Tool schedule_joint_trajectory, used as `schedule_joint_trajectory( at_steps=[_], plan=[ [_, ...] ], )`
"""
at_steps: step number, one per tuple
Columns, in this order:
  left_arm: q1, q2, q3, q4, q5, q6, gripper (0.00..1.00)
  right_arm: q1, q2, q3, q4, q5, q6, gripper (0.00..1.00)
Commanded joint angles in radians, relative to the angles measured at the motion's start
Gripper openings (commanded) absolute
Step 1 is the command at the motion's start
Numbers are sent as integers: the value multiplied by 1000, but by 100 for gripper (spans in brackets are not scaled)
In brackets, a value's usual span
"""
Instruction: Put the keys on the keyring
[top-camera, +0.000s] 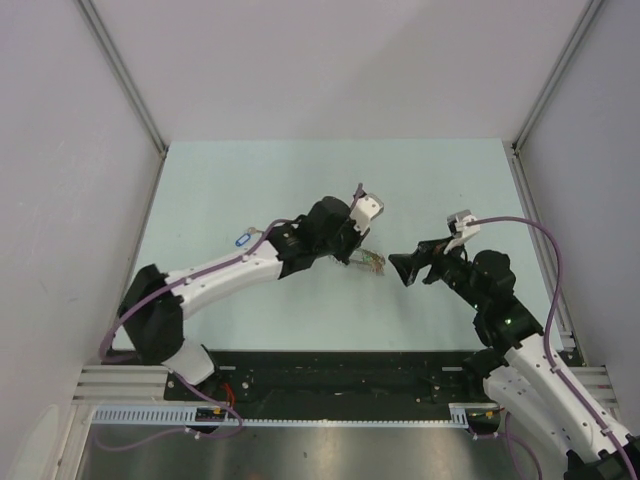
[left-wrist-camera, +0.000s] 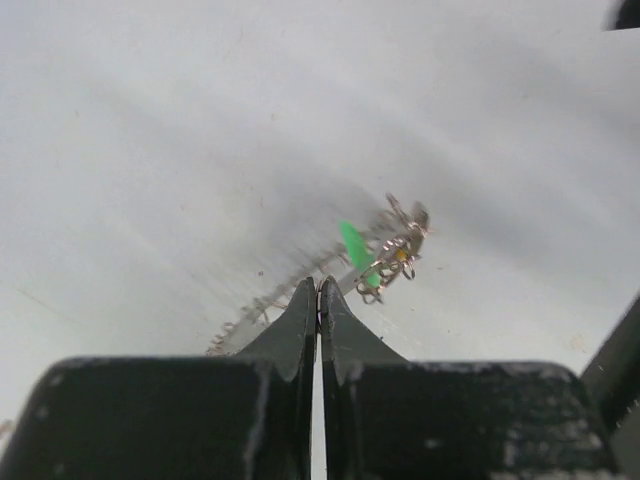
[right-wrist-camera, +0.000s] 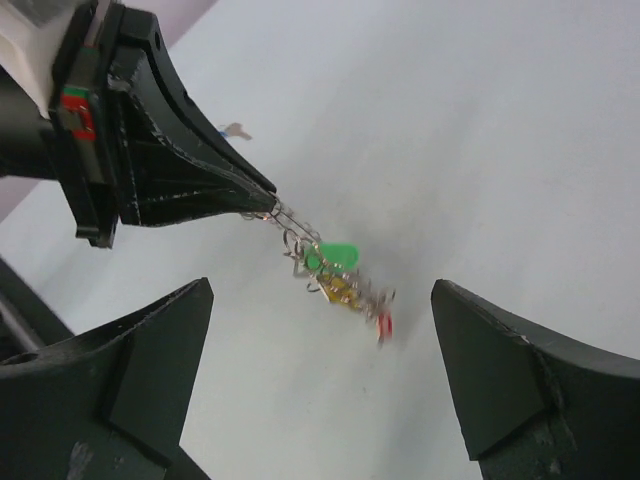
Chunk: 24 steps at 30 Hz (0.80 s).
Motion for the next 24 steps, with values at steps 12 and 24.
schedule_joint_trajectory(
  at_steps=[12,24],
  plan=[
    [-5,-336,-42,-4,302,232,0,5,114,63,250,-472,-78,73],
    [-5,-368,-122,92,390,163,0,33,203,64,390,-541,-35,58]
  ],
)
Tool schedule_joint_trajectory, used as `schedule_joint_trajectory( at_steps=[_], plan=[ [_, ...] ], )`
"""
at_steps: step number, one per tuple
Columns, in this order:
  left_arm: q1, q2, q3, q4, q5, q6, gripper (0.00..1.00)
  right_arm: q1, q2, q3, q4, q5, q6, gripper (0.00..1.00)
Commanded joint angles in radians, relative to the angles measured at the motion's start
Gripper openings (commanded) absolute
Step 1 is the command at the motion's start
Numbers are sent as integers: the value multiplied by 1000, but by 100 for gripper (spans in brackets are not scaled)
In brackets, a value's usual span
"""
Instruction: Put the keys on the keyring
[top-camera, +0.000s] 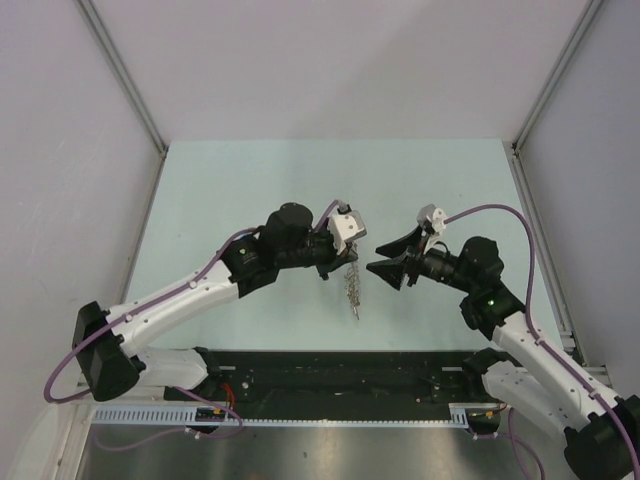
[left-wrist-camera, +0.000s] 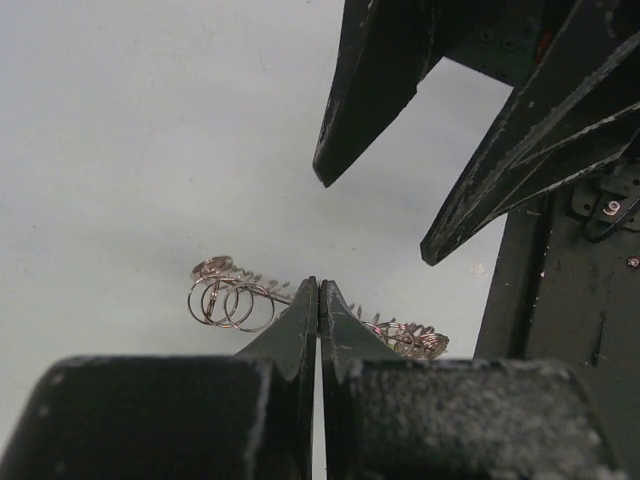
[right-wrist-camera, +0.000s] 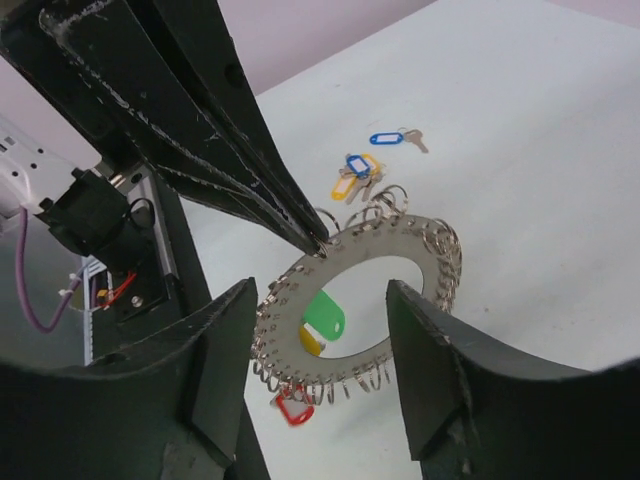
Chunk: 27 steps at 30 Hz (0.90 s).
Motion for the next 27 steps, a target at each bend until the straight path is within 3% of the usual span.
schedule_joint_trajectory(
  at_steps=[1,11,27],
  plan=[
    [-5,-48,-6,116,79,-31,1,4,36,41,100,-86,-2,57],
    [-5,-81,-63,212,160,-85,0,-7,108,39,130,-212,-37,42],
    [-5,-78,-61,248,249,-120,0,-19,116,39,166,-321,-41,34]
  ],
)
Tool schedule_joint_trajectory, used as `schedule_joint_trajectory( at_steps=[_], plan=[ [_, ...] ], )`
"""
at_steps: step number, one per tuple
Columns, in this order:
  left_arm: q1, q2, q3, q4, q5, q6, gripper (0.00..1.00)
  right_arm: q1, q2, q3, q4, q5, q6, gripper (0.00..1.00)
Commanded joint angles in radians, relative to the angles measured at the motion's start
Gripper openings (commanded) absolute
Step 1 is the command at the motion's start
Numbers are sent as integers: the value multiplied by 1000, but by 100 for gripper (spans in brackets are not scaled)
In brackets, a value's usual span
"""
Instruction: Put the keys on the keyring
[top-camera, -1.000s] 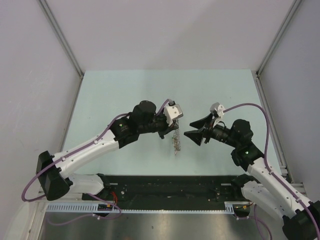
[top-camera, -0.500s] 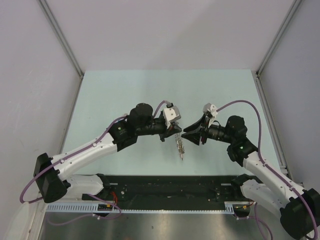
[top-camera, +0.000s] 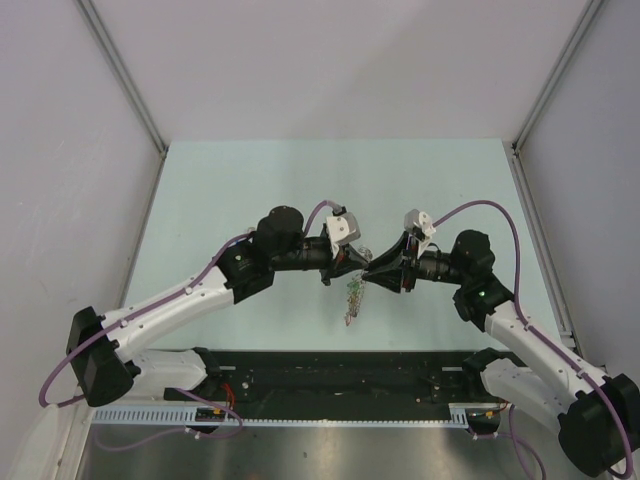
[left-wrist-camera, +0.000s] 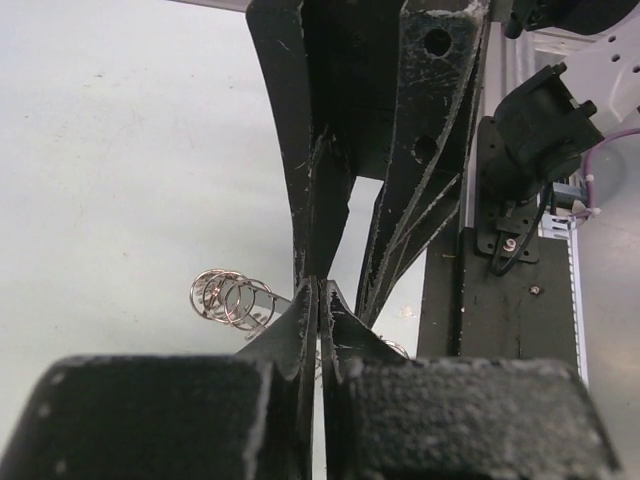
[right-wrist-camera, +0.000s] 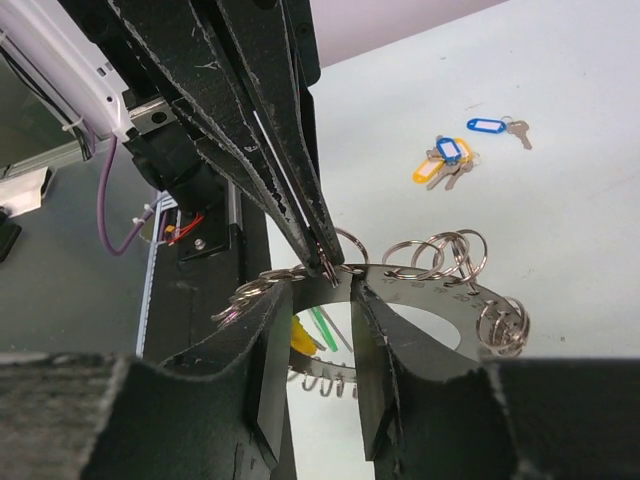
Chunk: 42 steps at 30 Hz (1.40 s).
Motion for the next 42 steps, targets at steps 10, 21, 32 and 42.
schedule_joint_trajectory(
  at_steps=[10,21,32,42],
  plan=[
    [-5,-8,21,48,118,-26,0,-15,-26,38,88,-31,3,20],
    [12,-40,22,56,54,-67,16,-16,-36,40,80,-53,0,0],
    [142,-256,-125,136,84,-228,54,-28,-49,40,91,-39,21,0],
    [95,-229,-187,151,166,-264,32,-31,-58,41,88,-31,29,0]
  ],
)
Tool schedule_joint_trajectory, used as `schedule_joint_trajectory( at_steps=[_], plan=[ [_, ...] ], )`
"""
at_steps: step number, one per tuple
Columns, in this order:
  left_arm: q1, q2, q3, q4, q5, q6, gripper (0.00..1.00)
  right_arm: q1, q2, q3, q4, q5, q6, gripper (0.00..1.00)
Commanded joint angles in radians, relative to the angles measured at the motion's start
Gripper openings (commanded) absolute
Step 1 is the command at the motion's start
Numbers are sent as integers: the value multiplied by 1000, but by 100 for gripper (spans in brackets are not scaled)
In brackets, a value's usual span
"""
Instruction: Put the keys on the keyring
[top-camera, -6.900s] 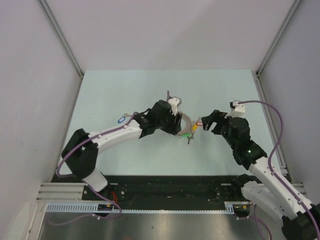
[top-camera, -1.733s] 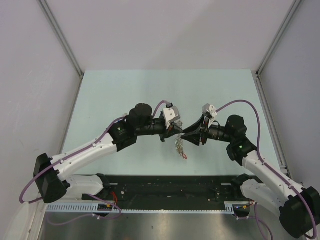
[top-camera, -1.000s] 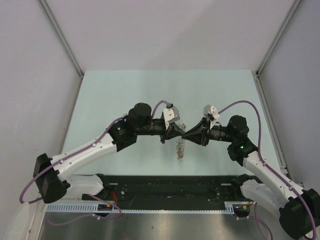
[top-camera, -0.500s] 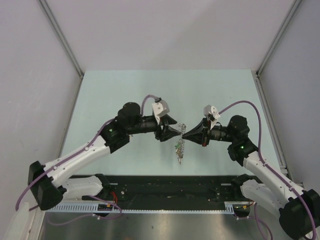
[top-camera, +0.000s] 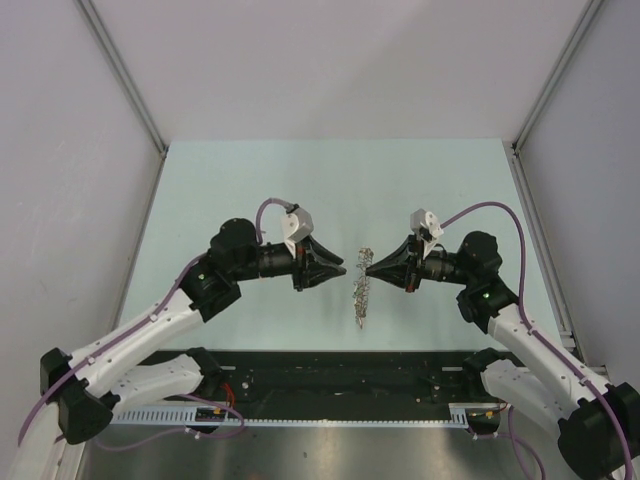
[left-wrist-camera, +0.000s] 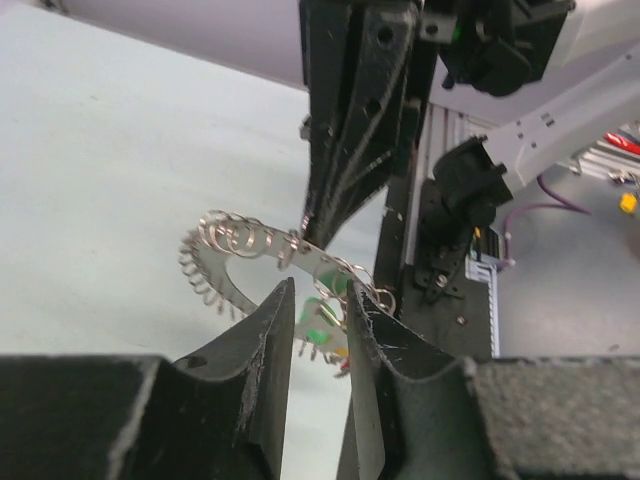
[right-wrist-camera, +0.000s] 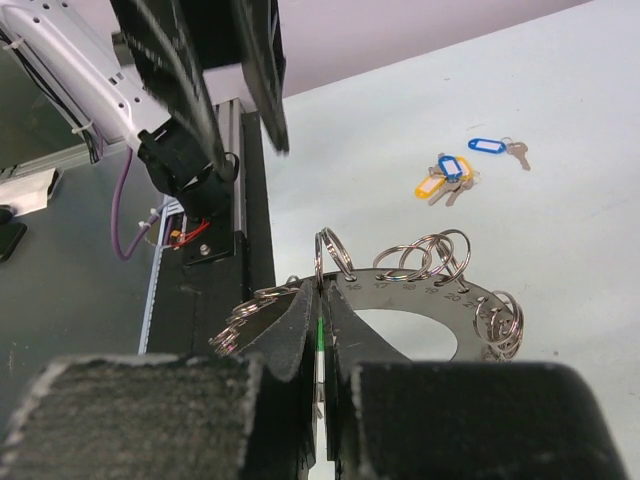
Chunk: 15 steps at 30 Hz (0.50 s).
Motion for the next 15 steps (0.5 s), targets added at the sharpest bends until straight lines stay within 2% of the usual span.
schedule_joint_trajectory(
  at_steps=[1,11,15],
  plan=[
    [-48,36,-11,47,56,-32,32,-4,-22,40,68,7,16,0],
    [-65,151,25,96,72,-17,34,-4,-27,40,68,-14,19,0],
    [-65,180,46,101,50,6,41,-4,-29,40,68,-21,22,0]
  ],
)
